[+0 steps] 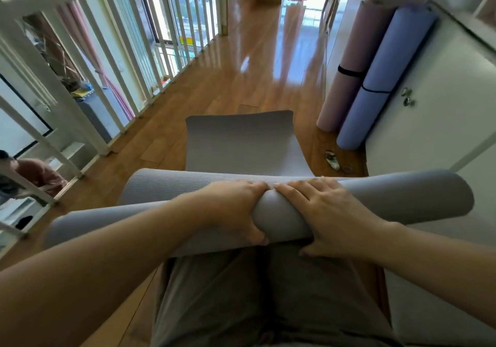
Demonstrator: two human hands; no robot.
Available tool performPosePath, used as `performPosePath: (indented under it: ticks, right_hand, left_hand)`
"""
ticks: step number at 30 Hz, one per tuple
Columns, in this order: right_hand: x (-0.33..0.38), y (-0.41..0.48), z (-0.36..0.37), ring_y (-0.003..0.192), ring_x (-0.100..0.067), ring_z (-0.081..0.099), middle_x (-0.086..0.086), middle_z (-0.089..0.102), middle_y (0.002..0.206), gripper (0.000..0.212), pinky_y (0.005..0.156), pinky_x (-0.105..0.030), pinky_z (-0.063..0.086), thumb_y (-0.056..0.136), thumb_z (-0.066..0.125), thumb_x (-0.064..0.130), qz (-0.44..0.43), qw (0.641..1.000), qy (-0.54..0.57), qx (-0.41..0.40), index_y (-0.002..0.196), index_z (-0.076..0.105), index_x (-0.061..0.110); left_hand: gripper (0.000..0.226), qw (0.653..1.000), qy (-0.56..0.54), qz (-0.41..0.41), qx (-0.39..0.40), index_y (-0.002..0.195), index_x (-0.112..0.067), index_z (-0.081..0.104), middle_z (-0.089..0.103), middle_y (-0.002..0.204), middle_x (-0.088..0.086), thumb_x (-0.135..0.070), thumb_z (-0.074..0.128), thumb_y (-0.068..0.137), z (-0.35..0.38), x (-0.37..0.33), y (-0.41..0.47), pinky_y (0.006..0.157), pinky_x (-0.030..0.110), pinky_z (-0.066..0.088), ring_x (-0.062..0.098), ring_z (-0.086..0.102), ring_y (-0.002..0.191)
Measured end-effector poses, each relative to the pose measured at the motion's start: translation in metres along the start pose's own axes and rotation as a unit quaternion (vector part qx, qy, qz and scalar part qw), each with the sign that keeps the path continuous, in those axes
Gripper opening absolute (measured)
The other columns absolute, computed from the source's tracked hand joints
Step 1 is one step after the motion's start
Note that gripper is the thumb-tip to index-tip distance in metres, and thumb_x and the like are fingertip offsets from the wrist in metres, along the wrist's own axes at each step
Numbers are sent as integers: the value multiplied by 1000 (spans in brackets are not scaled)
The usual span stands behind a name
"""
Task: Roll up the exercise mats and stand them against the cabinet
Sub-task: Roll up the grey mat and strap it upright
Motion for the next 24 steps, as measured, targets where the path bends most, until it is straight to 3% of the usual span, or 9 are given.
performPosePath:
  ticks: [4,6,9,11,13,16,18,21,24]
  right_hand:
    - [-11,30,-3,116,-14,47,8,46,134,95,100,-37,39,67,73,62,19,997,14,72,143,24,34]
    - [-21,46,-6,114,-12,48,10,49,131,94,98,-37,42,64,77,59,25,990,62,122,140,27,35]
    - [-32,64,0,114,-12,50,11,51,129,94,98,-36,44,60,83,54,19,976,120,181,137,33,35]
    - [-32,72,3,115,-13,50,11,51,128,93,98,-34,44,60,84,53,12,971,118,209,137,34,36]
    - [-30,72,1,117,-13,47,10,48,132,95,100,-35,41,61,82,56,23,976,99,190,139,31,36]
    - [-18,61,-8,120,-15,46,7,45,136,99,104,-37,35,64,73,66,14,999,-17,41,144,25,30]
    - [-13,56,-6,116,-15,49,6,49,134,92,101,-35,38,67,71,65,18,1000,-5,-8,141,31,28]
    - [-22,70,-11,108,-13,54,8,55,125,86,93,-35,45,65,74,63,30,998,36,35,135,38,29]
    - [-33,86,-12,106,-13,55,9,57,122,89,89,-36,49,61,79,60,28,993,52,102,134,40,29]
  left_hand:
    - [87,991,-81,-35,104,141,-38,34,45,134,-9,-61,74,68,-7,20,14,98,32,40,14,44,118]
    - [88,997,-34,-58,33,144,-39,27,41,134,-5,-67,67,70,-15,20,10,100,37,40,19,40,121]
    - [98,982,142,-42,-120,147,-32,10,38,138,2,-65,64,73,-8,-1,-6,103,44,36,24,43,123]
    - [99,970,183,-41,-153,146,-30,7,39,138,3,-62,65,73,-1,-2,-8,101,42,37,24,45,121]
    - [97,974,157,-37,-157,145,-30,12,44,133,2,-61,67,71,-8,9,-1,97,41,40,24,49,115]
    - [97,989,86,-37,-115,144,-34,18,49,127,-1,-63,70,68,-16,24,9,92,40,44,22,51,112]
    - [95,996,54,-34,-58,141,-38,23,52,126,-4,-64,72,65,-18,29,18,91,37,46,19,53,111]
    - [91,999,-9,-43,7,138,-38,32,54,127,-9,-63,76,62,-25,37,30,95,38,46,15,52,112]
    - [91,996,43,-67,-43,141,-34,28,49,133,-5,-65,70,67,-28,36,26,102,46,40,20,48,118]
Point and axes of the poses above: each hand's wrist, its own y-axis towards the middle knuckle, its own z-axis out of the palm, x = y × z, the point moved 7 cm from there along y, towards the middle knuckle
